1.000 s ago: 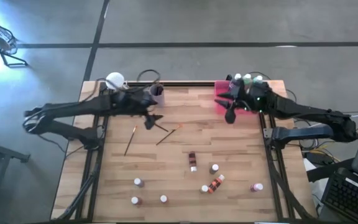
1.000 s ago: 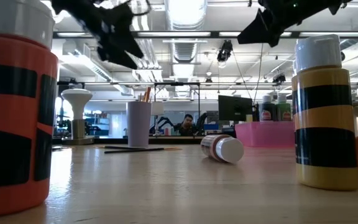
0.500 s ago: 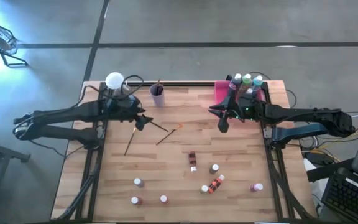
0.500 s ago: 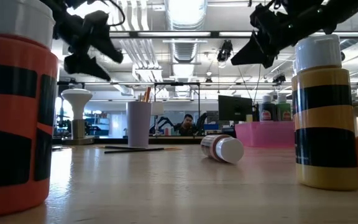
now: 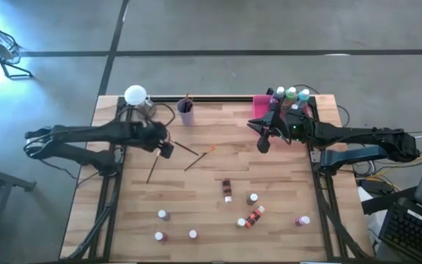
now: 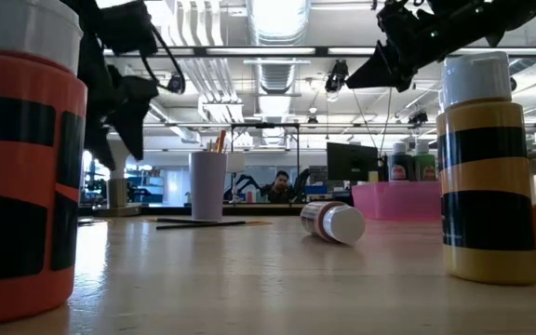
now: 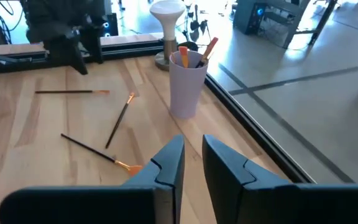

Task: Pick & Place Paint Supplies
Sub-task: Put the gold black paint brush into the purple cup

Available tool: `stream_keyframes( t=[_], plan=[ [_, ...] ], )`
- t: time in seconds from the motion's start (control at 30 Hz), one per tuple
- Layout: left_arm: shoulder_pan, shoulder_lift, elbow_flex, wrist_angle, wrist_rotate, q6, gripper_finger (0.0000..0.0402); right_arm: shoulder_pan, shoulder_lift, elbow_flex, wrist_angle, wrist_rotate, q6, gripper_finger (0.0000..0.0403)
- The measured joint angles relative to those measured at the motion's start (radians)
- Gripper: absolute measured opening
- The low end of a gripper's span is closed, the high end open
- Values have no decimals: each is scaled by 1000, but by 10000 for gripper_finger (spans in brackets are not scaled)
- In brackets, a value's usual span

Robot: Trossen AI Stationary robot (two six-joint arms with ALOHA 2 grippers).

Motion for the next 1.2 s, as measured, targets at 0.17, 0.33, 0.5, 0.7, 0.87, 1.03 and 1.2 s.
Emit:
stream_keyframes(
  t=[0.17,0.33,0.5,0.7,0.87,1.03,1.2],
  plan=[
    [-9,85,9,-51,6,-22,327,0,0,0,0,0,7,72],
    [-9,167,9,-57,4,-21,327,0,3,-2,-1,0,9,86],
    [-9,243,9,-56,-12,-17,327,0,3,-2,-2,0,9,97],
    [12,298,17,-42,-41,13,327,0,3,-2,-2,1,9,105],
    [59,324,17,-25,-42,41,327,0,3,-2,-2,1,9,94],
    [96,349,17,-9,-41,69,327,0,3,-2,-2,1,5,71],
    [119,368,17,25,-7,91,325,0,3,-2,-2,1,5,51]
  ],
)
